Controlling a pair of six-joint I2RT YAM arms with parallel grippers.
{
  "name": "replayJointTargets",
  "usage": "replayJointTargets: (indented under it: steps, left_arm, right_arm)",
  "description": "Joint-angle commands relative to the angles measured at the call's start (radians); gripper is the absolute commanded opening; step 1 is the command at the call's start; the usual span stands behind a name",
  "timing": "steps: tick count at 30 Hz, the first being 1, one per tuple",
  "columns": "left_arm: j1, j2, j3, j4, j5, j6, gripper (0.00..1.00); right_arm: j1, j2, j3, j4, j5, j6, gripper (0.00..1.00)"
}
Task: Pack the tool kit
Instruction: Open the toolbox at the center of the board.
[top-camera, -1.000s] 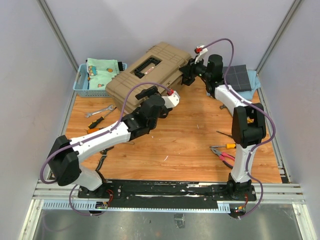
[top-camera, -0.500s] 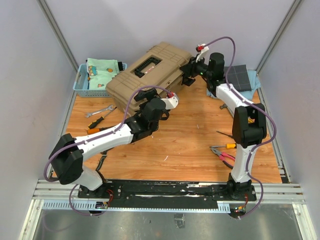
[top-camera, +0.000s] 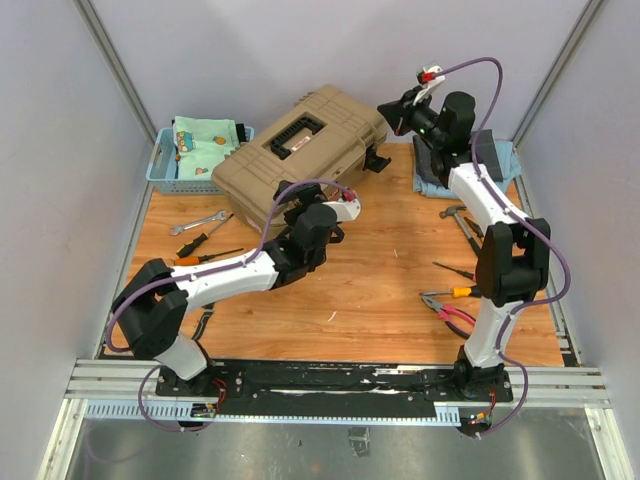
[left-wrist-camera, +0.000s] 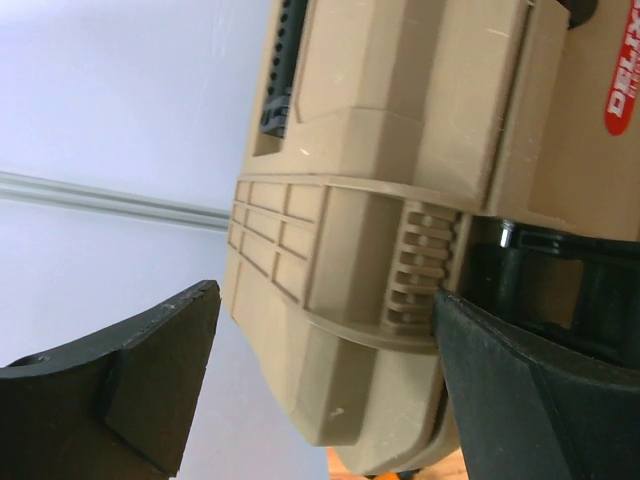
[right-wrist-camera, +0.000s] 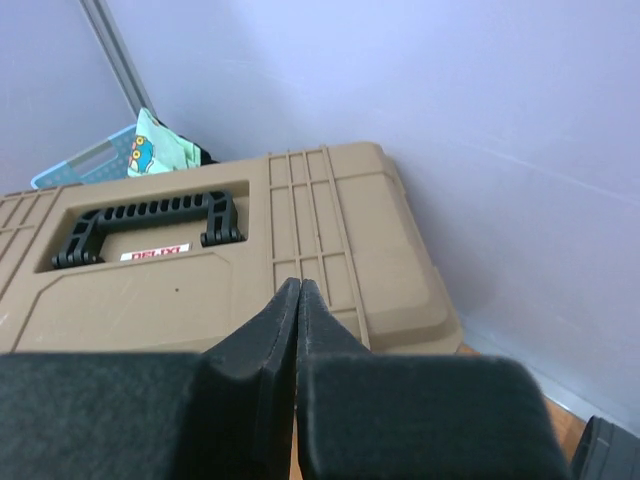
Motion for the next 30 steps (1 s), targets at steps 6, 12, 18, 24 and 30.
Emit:
replayJointTargets:
  steps: [6,12,18,24,30]
  left_arm:
    - [0.006,-0.005,0.018,0.205,-0.082,0.132,0.91]
    - [0.016,0.0,0.041,0.257,-0.082,0.197,0.91]
    - [0.023,0.0,0.078,0.258,-0.074,0.215,0.92]
    - [0.039,-0.023,0.199,0.025,-0.033,-0.001,0.92]
    - [0.083,-0.088,0.323,-0.304,0.108,-0.364,0.91]
  right_arm:
    - [-0.022,-0.03,-0.001,0.033,-0.009,0.012,0.01]
    - [-0.027,-0.041,-0.053,0.054,-0.01,0.032,0.14]
    - [-0.032,-0.07,-0.158,0.071,0.001,0.045,0.28]
    - [-0.036,-0.072,-0.185,0.018,0.0,0.029,0.39]
    - [-0.057,0.006,-0.054,-0.103,-0.06,-0.039,0.51]
